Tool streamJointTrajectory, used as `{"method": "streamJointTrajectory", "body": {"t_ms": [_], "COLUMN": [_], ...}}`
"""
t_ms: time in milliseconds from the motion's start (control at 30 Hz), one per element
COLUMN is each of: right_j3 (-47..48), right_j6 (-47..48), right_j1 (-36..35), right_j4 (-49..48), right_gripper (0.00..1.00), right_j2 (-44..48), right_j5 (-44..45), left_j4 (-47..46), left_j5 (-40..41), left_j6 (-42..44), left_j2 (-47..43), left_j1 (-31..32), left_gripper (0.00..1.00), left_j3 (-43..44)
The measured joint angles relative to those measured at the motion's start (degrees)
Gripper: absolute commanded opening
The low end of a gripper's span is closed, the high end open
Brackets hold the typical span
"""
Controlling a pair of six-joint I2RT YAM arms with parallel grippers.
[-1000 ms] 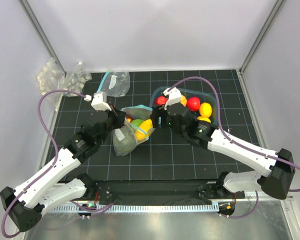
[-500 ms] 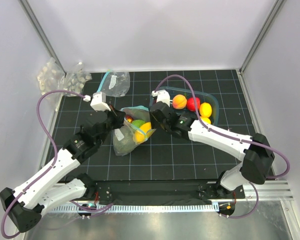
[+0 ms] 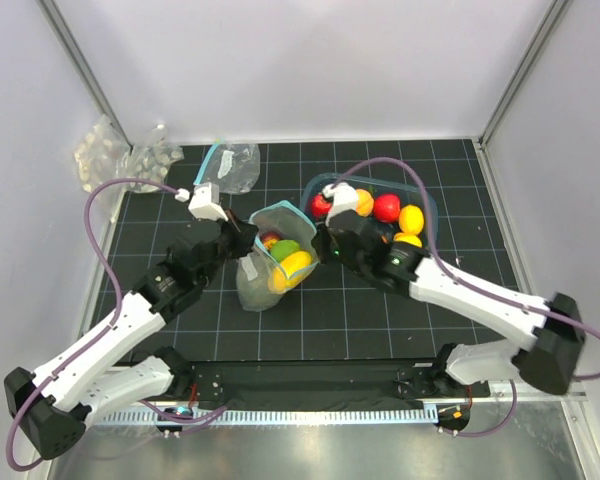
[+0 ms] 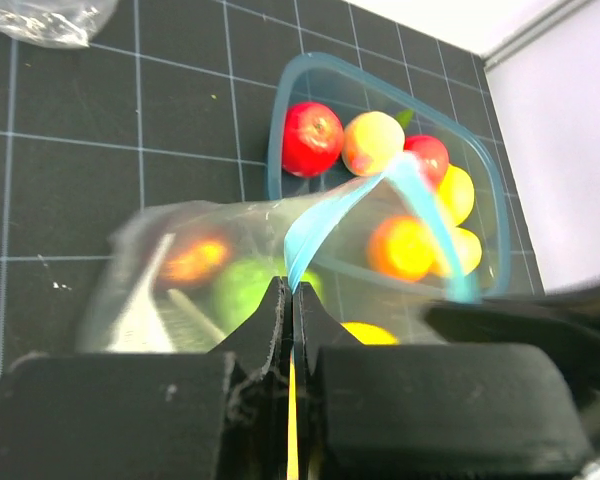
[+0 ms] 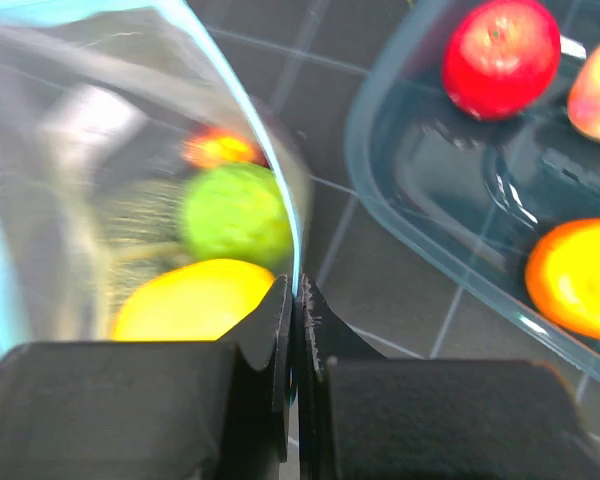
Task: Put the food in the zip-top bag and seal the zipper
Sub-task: Adjust the zipper food storage bag at the center of the board, then pick up the fake fruit from the bin.
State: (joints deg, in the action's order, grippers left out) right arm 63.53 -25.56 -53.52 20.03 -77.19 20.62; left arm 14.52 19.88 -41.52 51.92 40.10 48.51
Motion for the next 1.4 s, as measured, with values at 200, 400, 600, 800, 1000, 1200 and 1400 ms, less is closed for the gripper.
{"method": "streamJointTrajectory", "body": {"t_ms": [200,400,600,800,1000,1200,1400], "right_j3": [-9.2,-4.9,-2.9,-2.9,-3.0,-4.3,-5.9], "right_j6": [1.8,3.1,3.2,4.1,4.5,2.6,0.2], "right_j1": [0.0,0.0,0.0,0.0,0.5,10.2,21.4], "right_j4": [-9.0,-10.4,-9.3,-7.7,-7.5,-7.6,-7.7], "right_gripper": [0.01,0.02,0.59,0.75,0.82,0.83,0.85], "right_j2": [16.1,10.8,0.9,1.3,3.6,7.5,4.9], "right_j5": [-2.4,-4.7,-9.2,-5.1,0.7,0.9,-0.9], "left_j4": [-0.4,-0.8,-1.0,-0.5,-0.1,-0.1,-0.1], "left_j5": [-2.1,-2.4,-0.5,1.6,3.3,4.1,4.1], "left_j6": [-0.1,0.0,0.0,0.0,0.1,0.2,0.2], "left_j2": [0.3,-3.0,-6.2,-4.9,-3.4,-3.4,-3.2], "left_j1": [0.0,0.0,0.0,0.0,0.0,0.0,0.0], "left_gripper": [0.0,0.0,0.0,0.0,0.0,0.0,0.0], "left_j3": [0.0,-1.2,-2.1,-2.0,-2.0,-2.0,-2.0]}}
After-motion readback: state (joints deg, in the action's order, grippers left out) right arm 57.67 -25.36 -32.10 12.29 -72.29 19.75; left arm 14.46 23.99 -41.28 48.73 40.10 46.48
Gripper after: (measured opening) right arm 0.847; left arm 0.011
